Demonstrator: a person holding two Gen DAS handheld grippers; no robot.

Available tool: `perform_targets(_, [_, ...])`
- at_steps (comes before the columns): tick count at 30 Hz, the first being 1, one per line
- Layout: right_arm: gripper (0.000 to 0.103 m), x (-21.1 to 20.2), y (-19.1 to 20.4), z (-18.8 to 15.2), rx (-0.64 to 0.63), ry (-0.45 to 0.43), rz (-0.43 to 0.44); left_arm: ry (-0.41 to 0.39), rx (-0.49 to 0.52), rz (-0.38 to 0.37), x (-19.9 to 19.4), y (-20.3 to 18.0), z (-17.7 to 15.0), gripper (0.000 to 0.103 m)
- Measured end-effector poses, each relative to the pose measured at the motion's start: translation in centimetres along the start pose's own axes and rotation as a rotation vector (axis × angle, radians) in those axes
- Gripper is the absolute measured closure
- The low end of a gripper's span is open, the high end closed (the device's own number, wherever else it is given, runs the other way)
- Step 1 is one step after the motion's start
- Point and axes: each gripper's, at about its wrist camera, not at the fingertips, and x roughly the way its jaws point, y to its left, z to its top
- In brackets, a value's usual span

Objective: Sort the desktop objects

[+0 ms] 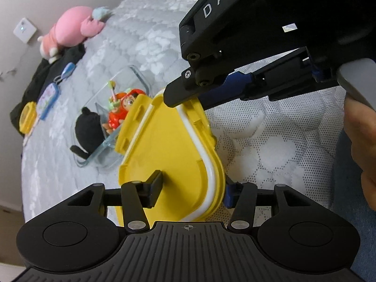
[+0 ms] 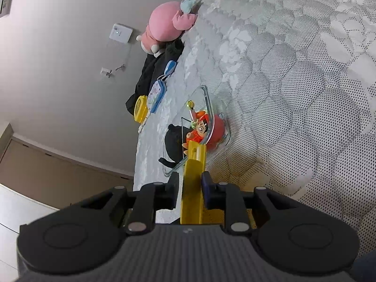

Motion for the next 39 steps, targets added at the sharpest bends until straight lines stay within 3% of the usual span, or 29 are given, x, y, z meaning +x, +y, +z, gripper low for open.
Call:
perform_targets(3, [0.074, 0.0, -0.2, 0.0, 0.014, -0.002, 0.015, -0.019, -0.076, -0.039, -0.8, 2.0, -0.4, 0.052])
perform_targets(5, [0.058, -0.2, -0.4, 0.0, 0.039, -0.014, 0.031, -0.031, -0.127, -0.065, -1.3, 3.4, -0.7, 0.053])
perform_targets(7, [0.054, -0.5, -0.9, 0.2, 0.073, -0.032, 0.046, -0.044, -0.178, -0.091, -1.9, 4.7, -1.0, 0.054])
perform_targets(12, [0.050, -0.6, -2.0, 0.4, 0.152, -0.042, 0.054, -0.075, -0.305, -0.156, -3.2, 8.1, -1.7, 0.057])
perform_targets(17, [0.046, -0.4, -1.9, 0.3, 0.140, -0.046, 0.036, -0.106, -0.433, -0.221, -4.5, 11.4, -2.3, 0.063])
perform_targets(23, [0.040, -0.1, -2.3, 0.3, 0.160, -0.046, 0.029, -0.175, -0.589, -0.224, -6.0, 16.1, -4.5, 0.069])
perform_targets(29, [0.035, 1.7, 0.0, -0.8, 0.018, 0.042, -0.035, -0.220, -0.832, -0.280, -5.8, 21.9, -8.7, 0.069])
perform_targets(35, [0.035, 3.2, 2.6, -2.8, -0.103, 0.076, -0.115, -0.265, -1.081, -0.321, -3.6, 27.0, -13.7, 0.068])
perform_targets(39, [0.034, 4.6, 3.5, -4.1, -0.108, 0.122, -0.137, -0.301, -1.234, -0.316, -1.8, 29.6, -16.7, 0.069])
